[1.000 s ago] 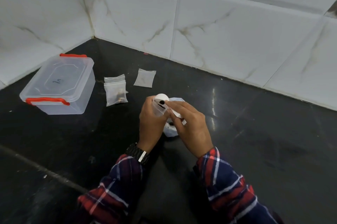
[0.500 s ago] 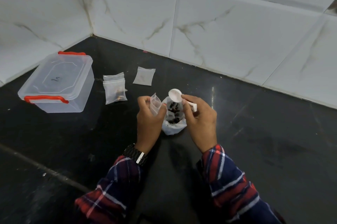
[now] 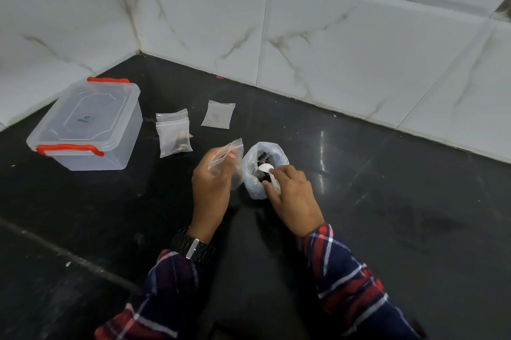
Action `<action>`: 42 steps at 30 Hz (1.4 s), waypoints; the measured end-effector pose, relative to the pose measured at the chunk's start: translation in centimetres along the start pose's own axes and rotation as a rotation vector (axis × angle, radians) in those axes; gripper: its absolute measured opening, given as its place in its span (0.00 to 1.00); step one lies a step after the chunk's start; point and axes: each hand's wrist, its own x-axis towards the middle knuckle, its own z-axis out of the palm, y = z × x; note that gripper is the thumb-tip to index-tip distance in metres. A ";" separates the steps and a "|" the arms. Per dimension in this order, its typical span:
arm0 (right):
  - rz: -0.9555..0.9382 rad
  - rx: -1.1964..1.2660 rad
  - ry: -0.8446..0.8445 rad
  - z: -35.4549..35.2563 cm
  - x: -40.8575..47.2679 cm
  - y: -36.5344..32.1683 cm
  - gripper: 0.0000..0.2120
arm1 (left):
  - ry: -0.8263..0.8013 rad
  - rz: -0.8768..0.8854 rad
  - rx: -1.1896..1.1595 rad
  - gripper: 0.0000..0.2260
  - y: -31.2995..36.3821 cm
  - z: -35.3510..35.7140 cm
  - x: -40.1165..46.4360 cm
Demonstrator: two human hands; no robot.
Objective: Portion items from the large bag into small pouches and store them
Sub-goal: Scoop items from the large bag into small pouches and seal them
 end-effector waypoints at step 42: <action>0.194 1.134 -0.064 -3.2 2.1 -4.1 0.04 | -0.156 -0.129 -0.159 0.05 1.9 -2.0 -1.0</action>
